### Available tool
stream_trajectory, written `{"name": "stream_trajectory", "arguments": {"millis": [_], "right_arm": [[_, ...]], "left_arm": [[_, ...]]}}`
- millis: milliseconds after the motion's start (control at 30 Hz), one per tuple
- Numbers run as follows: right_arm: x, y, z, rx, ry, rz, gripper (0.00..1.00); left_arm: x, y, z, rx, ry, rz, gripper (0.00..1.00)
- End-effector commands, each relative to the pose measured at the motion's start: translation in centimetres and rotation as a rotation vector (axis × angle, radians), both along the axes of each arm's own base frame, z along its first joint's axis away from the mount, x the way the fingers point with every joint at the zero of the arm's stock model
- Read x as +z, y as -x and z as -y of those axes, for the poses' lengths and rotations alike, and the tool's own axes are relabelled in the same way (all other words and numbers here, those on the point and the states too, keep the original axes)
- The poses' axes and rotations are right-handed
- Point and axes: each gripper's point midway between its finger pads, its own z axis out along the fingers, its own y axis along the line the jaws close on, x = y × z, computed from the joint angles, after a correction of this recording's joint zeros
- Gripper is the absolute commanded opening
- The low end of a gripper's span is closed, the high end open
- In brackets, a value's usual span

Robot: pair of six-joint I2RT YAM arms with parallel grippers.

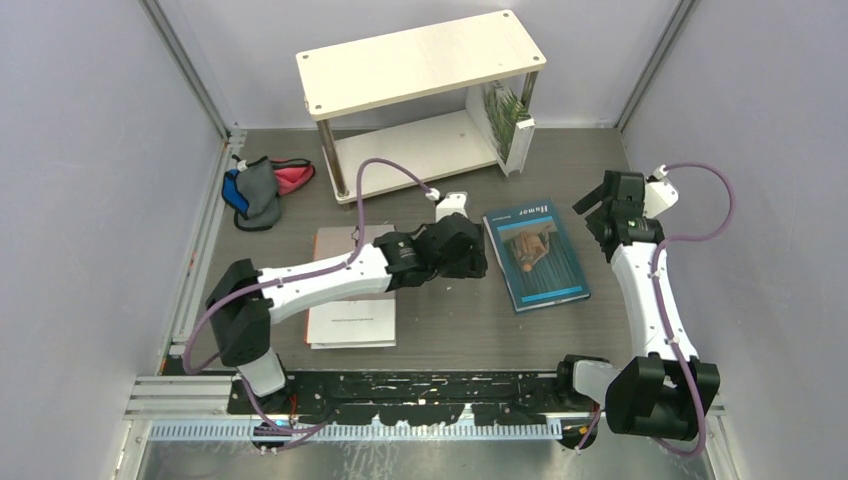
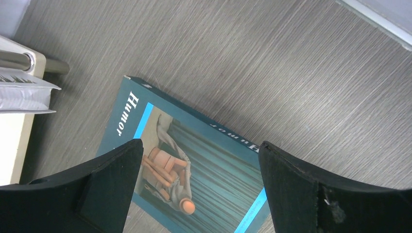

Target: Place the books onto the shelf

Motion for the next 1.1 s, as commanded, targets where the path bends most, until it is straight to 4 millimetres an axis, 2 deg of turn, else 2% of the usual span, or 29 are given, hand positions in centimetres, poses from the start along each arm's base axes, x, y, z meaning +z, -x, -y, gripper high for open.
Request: {"name": "stream_trajectory", "arguments": {"millis": [0, 233, 400, 567, 767, 1067], "right_arm": [[0.2, -1.1, -0.2, -0.012, -0.036, 0.057, 0.93], [-0.1, -1.0, 0.6, -0.028, -0.031, 0.048, 0.93], [-0.7, -1.0, 1.4, -0.040, -0.043, 0.040, 0.94], [-0.9, -1.5, 1.8, -0.040, -0.043, 0.031, 0.94], [-1.1, -2.1, 2.1, -0.044, -0.044, 0.028, 0.93], [-1.5, -2.8, 2.4, -0.050, -0.054, 0.028, 0.94]], "left_arm": [[1.0, 0.0, 4.7, -0.099, 0.186, -0.024, 0.63], [-3.2, -0.8, 7.2, -0.084, 0.287, -0.162, 0.61], [-5.3, -2.0, 8.3, -0.061, 0.379, -0.246, 0.60], [-6.2, -3.2, 9.4, -0.042, 0.446, -0.279, 0.59], [-7.0, -3.7, 10.8, -0.040, 0.470, -0.316, 0.58], [-8.1, -4.5, 11.3, -0.004, 0.504, -0.346, 0.55]]}}
